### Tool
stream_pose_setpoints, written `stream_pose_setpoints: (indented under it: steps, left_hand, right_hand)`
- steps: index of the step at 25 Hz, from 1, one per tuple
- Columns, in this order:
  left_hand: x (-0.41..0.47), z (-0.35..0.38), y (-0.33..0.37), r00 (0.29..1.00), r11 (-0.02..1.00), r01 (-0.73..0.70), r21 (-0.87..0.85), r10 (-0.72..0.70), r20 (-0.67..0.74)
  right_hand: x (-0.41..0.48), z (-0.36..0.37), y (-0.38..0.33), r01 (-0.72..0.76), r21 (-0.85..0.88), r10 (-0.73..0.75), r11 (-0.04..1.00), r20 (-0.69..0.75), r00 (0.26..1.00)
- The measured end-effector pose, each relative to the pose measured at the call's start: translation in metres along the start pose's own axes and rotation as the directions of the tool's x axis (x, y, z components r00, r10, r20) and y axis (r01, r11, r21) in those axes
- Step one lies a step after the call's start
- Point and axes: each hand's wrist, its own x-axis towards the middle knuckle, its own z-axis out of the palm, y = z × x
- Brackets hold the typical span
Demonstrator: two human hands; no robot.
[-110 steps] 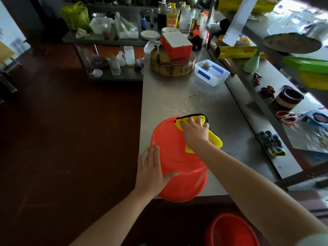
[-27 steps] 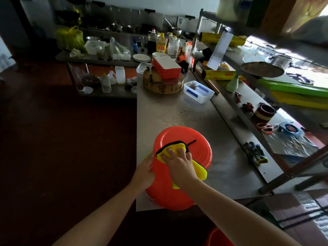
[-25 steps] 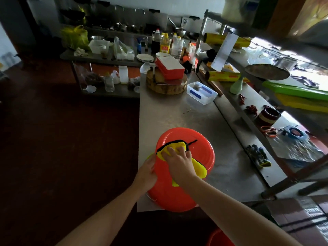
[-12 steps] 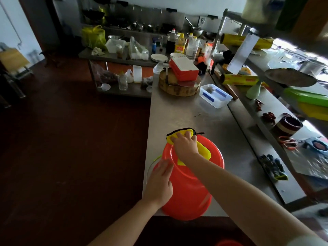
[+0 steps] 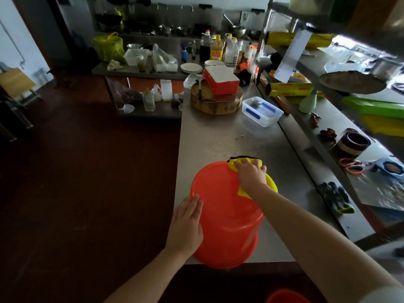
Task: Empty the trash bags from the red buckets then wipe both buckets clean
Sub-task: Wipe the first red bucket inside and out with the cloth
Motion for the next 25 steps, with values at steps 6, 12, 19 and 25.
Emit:
stream_pose_setpoints:
  steps: [6,12,19,25]
  left_hand:
    - [0.008,-0.008,0.011,0.997,0.999,0.038,0.024,-0.036,-0.063]
    - [0.038,-0.019,0.047,0.993,0.995,-0.090,-0.046,0.086,-0.083]
    - [0.062,-0.014,0.111,0.872,0.877,-0.480,-0.018,0.479,0.101]
    - [0.068,-0.008,0.131,0.913,0.893,-0.407,0.192,0.387,0.130]
  right_hand:
    - [-0.032,0.009,0.029,0.011,0.073,-0.011,0.997,-0.006,1.000]
    - [-0.060,0.012,0.056,0.029,0.271,-0.032,0.962,0.007,0.999]
    - [-0.115,0.031,0.100,0.148,0.280,-0.111,0.949,-0.143,0.983]
    - [-0.161,0.053,0.106,0.090,0.150,-0.080,0.985,-0.073,0.994]
